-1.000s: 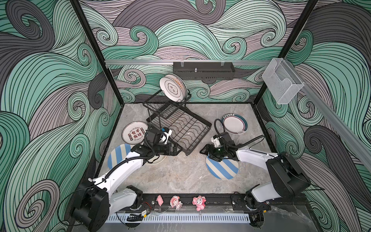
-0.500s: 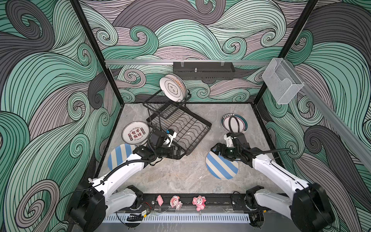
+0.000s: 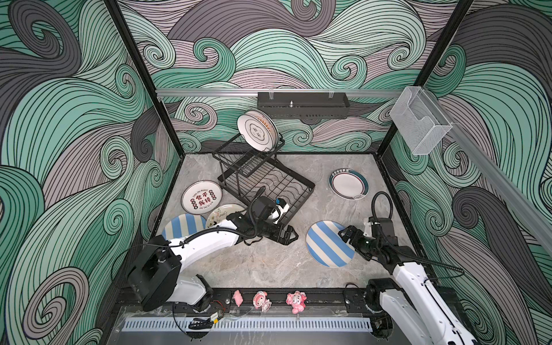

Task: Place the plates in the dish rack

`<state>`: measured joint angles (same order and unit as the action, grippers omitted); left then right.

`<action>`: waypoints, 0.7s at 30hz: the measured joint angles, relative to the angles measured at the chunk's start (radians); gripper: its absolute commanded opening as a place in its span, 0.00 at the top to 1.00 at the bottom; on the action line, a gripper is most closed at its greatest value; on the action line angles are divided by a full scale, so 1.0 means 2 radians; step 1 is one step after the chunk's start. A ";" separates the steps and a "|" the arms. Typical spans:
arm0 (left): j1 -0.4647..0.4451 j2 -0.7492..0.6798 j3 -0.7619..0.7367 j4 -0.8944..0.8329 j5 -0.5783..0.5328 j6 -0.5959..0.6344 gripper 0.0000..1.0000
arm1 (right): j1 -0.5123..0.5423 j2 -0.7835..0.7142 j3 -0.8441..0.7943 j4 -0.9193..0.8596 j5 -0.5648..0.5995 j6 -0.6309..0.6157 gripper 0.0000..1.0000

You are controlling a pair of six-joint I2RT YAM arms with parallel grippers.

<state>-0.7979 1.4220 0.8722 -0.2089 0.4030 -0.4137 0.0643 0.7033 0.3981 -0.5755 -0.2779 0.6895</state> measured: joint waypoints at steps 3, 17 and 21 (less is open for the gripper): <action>-0.006 0.041 0.035 0.000 -0.005 0.009 0.02 | -0.016 0.001 -0.009 -0.001 -0.005 0.002 0.05; -0.028 0.158 0.088 0.015 0.030 0.024 0.01 | -0.070 0.025 -0.037 0.011 -0.039 -0.006 0.03; -0.035 0.175 0.110 0.015 0.036 0.033 0.01 | -0.079 0.046 -0.043 0.032 -0.062 -0.006 0.03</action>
<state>-0.8677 1.7710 1.0920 -0.1795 0.4744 -0.3485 -0.0929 0.7952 0.3115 -0.5121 -0.4026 0.6765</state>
